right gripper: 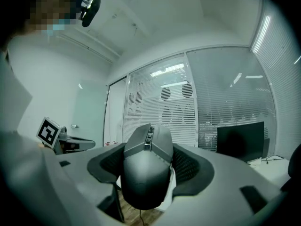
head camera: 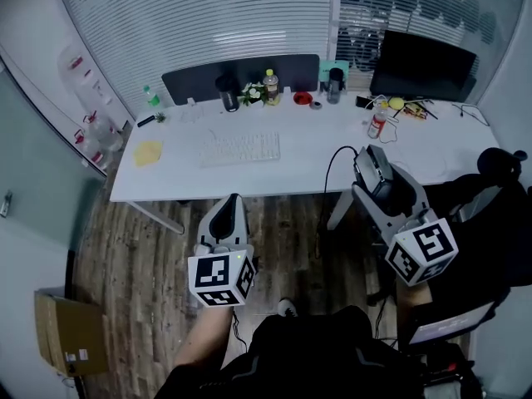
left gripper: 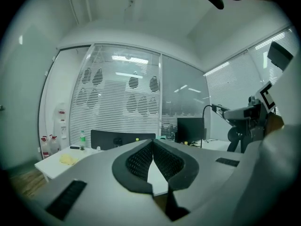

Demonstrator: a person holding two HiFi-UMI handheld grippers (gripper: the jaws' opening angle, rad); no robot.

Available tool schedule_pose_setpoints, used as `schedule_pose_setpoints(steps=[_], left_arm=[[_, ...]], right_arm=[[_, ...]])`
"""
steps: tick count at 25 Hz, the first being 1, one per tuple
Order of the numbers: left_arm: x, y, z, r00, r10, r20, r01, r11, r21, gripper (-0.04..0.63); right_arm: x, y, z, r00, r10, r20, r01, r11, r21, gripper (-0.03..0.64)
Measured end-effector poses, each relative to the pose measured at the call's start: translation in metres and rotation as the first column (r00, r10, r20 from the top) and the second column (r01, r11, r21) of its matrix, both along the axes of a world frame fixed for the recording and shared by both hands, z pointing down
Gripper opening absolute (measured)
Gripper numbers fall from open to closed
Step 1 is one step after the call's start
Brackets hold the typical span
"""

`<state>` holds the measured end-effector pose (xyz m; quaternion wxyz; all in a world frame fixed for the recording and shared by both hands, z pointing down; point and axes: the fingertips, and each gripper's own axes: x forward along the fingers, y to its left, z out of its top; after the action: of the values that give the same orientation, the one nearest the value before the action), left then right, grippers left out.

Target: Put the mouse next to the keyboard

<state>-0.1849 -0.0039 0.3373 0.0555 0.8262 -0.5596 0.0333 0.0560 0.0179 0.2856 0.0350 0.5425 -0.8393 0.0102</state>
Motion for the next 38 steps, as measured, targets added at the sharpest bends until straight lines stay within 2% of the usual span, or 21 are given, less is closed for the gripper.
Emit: schedule_pose_setpoints(steps=[5,17,24,31,34,38], left_arm=[[-0.011,-0.019,0.003,1.0,0.002,0.027,-0.002,1.0,0.003,0.031],[-0.034,-0.065,0.016,0.995,-0.083,0.063,0.086,0.995,-0.043,0.031],[-0.018,-0.122,-0.004,0.987,-0.127,0.103,0.129,0.991,-0.019,0.031],[0.012,-0.168,0.004,0.988,-0.132,0.082,0.131,0.991,0.01,0.031],[0.024,-0.187,0.011,0.988,-0.136,0.073,0.136,0.991,0.002,0.031],[0.049,-0.219,0.002,0.983,-0.151,0.105,0.153,0.988,-0.009,0.031]], right_arm=[[-0.013,-0.02,-0.008,1.0,-0.004,-0.004,0.004,1.0,0.008,0.298],[-0.04,-0.09,0.001,0.99,-0.141,0.022,0.14,0.99,0.022,0.298],[-0.026,-0.162,-0.009,0.982,-0.186,0.027,0.185,0.982,0.03,0.298],[-0.006,-0.208,0.007,0.977,-0.213,0.013,0.213,0.977,0.036,0.298],[0.005,-0.226,0.013,0.976,-0.218,0.002,0.218,0.975,0.038,0.298],[0.028,-0.261,0.013,0.971,-0.237,0.023,0.237,0.971,0.008,0.298]])
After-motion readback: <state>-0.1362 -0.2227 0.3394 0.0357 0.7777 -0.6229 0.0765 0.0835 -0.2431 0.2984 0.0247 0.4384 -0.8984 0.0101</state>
